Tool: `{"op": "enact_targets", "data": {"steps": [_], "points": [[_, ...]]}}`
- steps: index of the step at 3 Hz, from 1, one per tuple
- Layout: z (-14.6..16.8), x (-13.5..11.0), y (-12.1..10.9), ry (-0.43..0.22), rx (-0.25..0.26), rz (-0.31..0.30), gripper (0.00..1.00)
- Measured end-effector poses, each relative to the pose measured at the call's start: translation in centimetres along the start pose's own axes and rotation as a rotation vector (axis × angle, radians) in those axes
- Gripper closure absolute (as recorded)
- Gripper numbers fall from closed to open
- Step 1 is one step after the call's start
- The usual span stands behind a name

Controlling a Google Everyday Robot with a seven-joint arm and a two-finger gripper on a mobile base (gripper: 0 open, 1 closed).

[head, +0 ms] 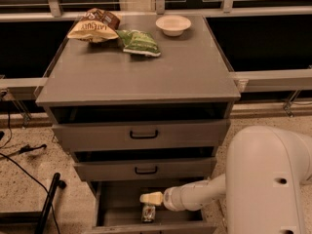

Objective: Pick 7up can from bottom drawer and place on counter

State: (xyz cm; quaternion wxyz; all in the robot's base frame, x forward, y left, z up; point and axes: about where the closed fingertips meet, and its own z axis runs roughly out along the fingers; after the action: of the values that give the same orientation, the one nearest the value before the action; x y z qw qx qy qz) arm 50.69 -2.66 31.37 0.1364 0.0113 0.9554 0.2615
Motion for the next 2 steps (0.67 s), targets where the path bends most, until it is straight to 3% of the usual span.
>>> {"op": "enact_targets", "data": {"steps": [2], "points": [[1.5, 0.3, -1.1, 0.012, 0.002, 0.026, 0.00]]}}
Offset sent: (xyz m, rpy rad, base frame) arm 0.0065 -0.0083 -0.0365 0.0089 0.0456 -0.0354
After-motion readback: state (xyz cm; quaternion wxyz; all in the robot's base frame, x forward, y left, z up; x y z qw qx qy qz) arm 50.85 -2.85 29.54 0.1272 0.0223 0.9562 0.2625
